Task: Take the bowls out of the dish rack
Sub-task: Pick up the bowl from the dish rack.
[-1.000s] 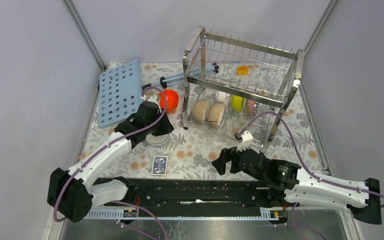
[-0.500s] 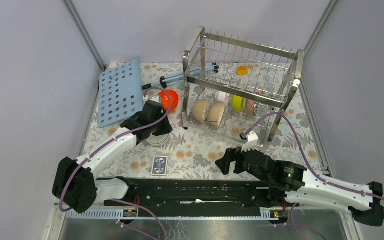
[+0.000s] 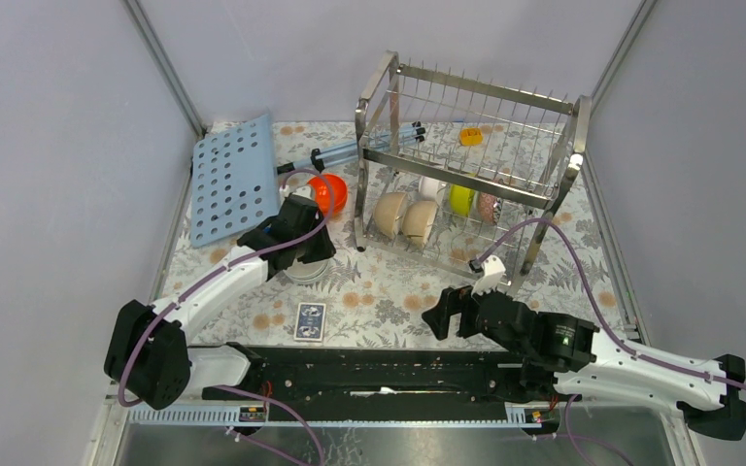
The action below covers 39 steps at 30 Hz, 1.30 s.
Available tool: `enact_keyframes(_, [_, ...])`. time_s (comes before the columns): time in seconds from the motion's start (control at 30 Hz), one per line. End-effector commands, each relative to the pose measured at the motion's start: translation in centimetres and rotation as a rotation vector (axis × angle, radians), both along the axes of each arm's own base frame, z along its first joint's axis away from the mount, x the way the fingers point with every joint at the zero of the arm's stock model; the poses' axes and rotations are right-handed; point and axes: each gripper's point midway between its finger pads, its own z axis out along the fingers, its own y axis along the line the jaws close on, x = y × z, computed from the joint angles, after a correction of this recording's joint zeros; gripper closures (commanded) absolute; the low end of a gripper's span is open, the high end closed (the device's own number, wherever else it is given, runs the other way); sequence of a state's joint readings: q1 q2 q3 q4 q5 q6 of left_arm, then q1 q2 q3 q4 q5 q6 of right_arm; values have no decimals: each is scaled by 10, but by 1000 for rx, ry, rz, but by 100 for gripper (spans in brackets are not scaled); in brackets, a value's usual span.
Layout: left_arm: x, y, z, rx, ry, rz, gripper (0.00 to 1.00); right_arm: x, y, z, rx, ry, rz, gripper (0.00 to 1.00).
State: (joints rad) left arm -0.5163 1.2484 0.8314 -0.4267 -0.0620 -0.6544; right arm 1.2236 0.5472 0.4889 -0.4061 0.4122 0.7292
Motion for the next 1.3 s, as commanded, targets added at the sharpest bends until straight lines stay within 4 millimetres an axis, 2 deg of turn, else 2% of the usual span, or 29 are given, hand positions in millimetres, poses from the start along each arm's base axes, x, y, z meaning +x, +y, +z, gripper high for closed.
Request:
enact_keyframes(0.0, [13, -5, 28, -25, -82, -3, 63, 12, -12, 34, 7, -68, -70, 0])
enact_keyframes(0.1, [15, -3, 55, -37, -136, -1, 47, 21, -23, 63, -12, -136, -98, 0])
enact_keyframes(0.17, [14, -1, 72, -48, -179, -1, 33, 27, -27, 83, -14, -181, -124, 0])
enact_keyframes(0.27, [9, 0, 96, -96, -254, -13, 21, 38, -27, 92, -38, -226, -163, 0])
enact_keyframes(0.33, [3, -2, 106, -138, -298, -29, 19, 47, -26, 91, -56, -246, -208, 1])
enact_keyframes(0.57, [-15, 1, 126, -240, -419, -46, 15, 73, -7, 89, 60, -324, -351, 0])
enact_keyframes(0.63, [-18, 3, 127, -258, -443, -41, 15, 80, -7, 87, 75, -333, -405, 0])
enact_keyframes(0.73, [-23, 5, 126, -276, -465, -41, 15, 90, 4, 86, 143, -343, -443, 4])
enact_keyframes(0.83, [-26, 6, 126, -289, -479, -45, 15, 103, 15, 79, 176, -320, -449, 8])
enact_keyframes(0.93, [-27, 6, 128, -289, -492, -50, 15, 120, 25, 59, 183, -260, -437, 14])
enact_keyframes(1.03, [-26, 7, 135, -284, -515, -56, 15, 133, 26, 47, 203, -245, -453, 16])
enact_keyframes(1.17, [-24, 6, 142, -292, -539, -62, 15, 155, 14, 33, 232, -224, -499, 20])
enact_keyframes(1.27, [-21, 2, 141, -302, -552, -69, 15, 166, 11, 31, 262, -243, -502, 25])
